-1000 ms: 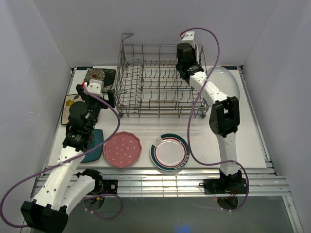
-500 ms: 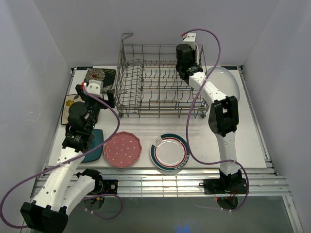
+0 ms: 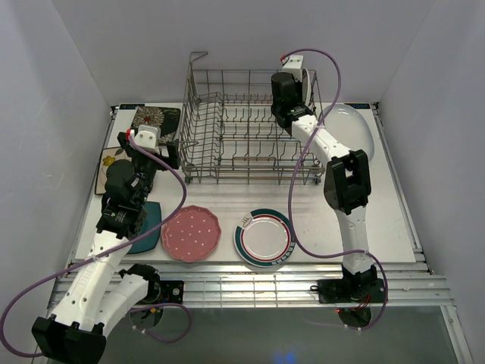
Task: Load the plates into the dish rack
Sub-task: Insert the plate into the dish rack.
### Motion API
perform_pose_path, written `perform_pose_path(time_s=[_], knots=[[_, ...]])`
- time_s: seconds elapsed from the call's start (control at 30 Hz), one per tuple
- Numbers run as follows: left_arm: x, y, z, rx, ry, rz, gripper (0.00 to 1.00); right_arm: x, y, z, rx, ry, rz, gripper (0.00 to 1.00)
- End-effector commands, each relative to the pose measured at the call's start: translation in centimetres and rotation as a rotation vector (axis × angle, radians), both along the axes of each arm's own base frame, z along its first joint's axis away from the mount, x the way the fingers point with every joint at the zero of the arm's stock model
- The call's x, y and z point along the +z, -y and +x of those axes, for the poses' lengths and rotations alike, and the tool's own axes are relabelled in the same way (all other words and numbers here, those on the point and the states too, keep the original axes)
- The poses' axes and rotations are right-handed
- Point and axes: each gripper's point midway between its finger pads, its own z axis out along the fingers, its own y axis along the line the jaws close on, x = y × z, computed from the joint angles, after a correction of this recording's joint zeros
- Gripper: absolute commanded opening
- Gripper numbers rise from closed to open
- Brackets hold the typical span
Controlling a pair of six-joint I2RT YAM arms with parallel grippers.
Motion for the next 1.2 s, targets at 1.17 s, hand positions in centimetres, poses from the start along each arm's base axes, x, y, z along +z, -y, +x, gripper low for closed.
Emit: perform_pose_path(time_s=[1.17], knots=[[-0.6,0.7,0.1,-0.034,-0.021,-0.001,0.98,-3.1,-5.0,0.0,0.017,-0.054,-0.088,0.08]])
